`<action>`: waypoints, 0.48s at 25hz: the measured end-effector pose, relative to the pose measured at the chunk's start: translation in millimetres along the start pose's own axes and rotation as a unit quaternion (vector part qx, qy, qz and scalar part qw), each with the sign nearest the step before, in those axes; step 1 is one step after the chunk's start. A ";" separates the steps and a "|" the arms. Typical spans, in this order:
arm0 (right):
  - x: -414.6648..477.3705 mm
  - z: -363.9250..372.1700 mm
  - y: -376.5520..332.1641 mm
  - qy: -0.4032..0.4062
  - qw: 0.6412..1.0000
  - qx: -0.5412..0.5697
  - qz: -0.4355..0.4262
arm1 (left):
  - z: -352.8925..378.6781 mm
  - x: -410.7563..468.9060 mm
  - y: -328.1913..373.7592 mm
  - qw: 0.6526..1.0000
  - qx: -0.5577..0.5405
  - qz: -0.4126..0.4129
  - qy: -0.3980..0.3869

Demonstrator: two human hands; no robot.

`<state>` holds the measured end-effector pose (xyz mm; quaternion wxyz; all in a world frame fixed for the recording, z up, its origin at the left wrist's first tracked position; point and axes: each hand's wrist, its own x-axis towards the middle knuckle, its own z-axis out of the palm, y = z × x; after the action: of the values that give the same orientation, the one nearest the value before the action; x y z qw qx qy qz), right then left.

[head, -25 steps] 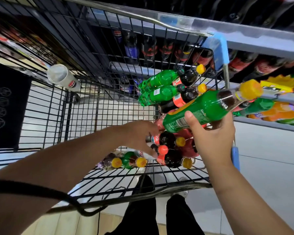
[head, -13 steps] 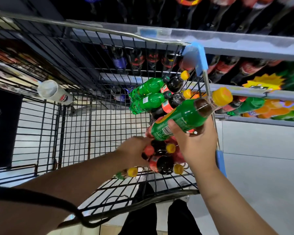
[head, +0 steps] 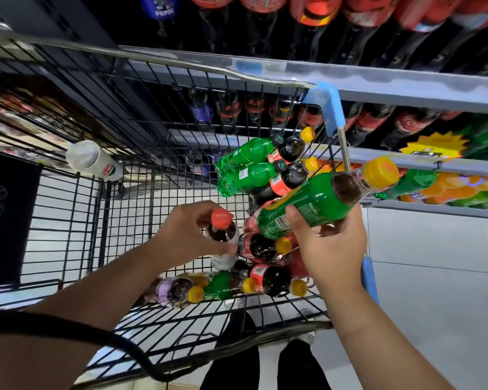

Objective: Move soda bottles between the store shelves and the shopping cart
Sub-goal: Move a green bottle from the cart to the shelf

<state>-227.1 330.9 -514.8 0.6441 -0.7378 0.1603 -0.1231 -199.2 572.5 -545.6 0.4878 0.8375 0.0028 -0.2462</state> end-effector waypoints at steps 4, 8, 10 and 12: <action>-2.1 0.4 -0.5 -0.001 1.000 -0.021 -0.008 | -11.9 -5.3 9.3 0.997 -0.075 0.003 0.022; -2.6 -2.0 -16.1 -0.072 0.996 -0.047 -0.019 | -32.7 -10.6 33.6 0.991 -0.129 0.007 0.036; -0.6 -5.7 -32.3 -0.117 0.990 -0.066 -0.030 | -45.2 -14.4 53.6 0.986 -0.153 0.037 0.051; 4.5 -10.6 -52.2 -0.155 0.986 -0.060 -0.020 | -57.1 -16.2 75.5 0.975 -0.202 0.068 0.060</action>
<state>-223.0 325.7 -461.8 0.6132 -0.7882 0.0509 -0.0105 -171.6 583.5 -454.3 0.6610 0.7336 0.0248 -0.1559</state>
